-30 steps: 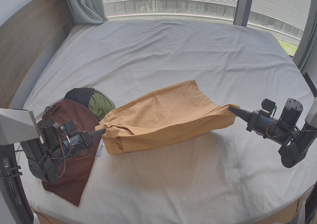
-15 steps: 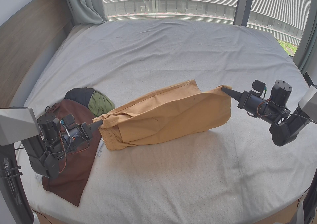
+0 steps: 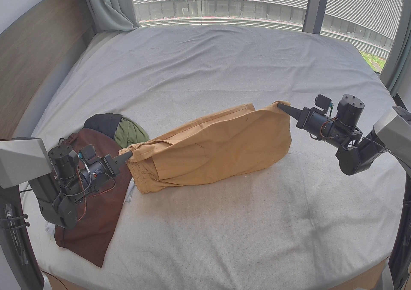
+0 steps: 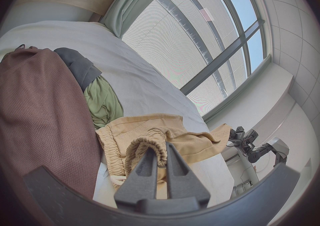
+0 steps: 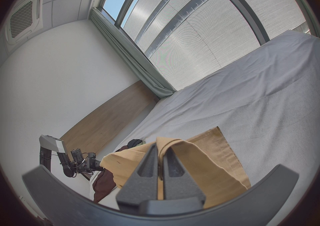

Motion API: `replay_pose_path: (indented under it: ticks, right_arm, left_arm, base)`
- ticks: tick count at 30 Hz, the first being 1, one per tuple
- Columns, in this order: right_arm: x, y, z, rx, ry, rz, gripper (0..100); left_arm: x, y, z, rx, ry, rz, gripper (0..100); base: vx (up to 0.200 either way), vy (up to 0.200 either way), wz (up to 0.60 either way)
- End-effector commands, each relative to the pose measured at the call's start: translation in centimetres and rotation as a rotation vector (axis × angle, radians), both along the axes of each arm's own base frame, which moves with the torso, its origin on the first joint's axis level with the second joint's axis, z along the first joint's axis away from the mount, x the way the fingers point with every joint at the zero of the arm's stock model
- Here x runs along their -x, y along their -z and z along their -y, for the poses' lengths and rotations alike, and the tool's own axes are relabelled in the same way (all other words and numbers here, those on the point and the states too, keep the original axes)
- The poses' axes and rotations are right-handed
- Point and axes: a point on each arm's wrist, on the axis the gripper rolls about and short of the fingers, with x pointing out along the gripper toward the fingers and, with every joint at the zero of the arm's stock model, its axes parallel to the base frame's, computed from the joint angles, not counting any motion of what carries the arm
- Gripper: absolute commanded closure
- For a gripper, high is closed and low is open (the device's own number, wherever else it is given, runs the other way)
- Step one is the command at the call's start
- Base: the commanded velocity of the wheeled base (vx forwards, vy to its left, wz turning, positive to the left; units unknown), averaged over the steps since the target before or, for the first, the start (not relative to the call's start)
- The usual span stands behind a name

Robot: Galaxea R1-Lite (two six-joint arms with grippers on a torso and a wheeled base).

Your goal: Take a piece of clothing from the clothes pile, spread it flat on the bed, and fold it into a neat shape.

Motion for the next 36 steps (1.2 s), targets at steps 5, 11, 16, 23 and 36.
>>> replay_pose_path:
  ticks: [5,11,16,23,36]
  right_arm:
    - [-2.4,-0.5,-0.7,-0.01,-0.009,-0.004,100]
    - [-3.7,0.6,-0.9,-0.007,-0.01,-0.023,100]
    - [-4.4,1.2,-1.1,-0.006,-0.012,-0.033,100]
    - [-5.7,1.5,-1.3,-0.007,0.014,-0.043,100]
    - [-7.9,2.2,-1.6,-0.01,0.045,-0.043,100]
  left_arm:
    - [-0.5,0.6,-0.2,0.015,-0.012,-0.016,100]
    - [-0.8,1.2,-0.2,0.015,-0.011,-0.03,100]
    - [-1.2,1.5,-0.2,0.024,-0.013,-0.036,100]
    - [-1.4,2.1,0.0,0.052,-0.018,-0.065,100]
    - [-1.9,2.7,0.1,0.051,-0.018,-0.069,100]
  base:
    - [0.0,0.0,0.0]
    - [0.0,0.0,0.0]
    - [0.0,0.0,0.0]
    - [0.0,0.0,0.0]
    - [0.0,0.0,0.0]
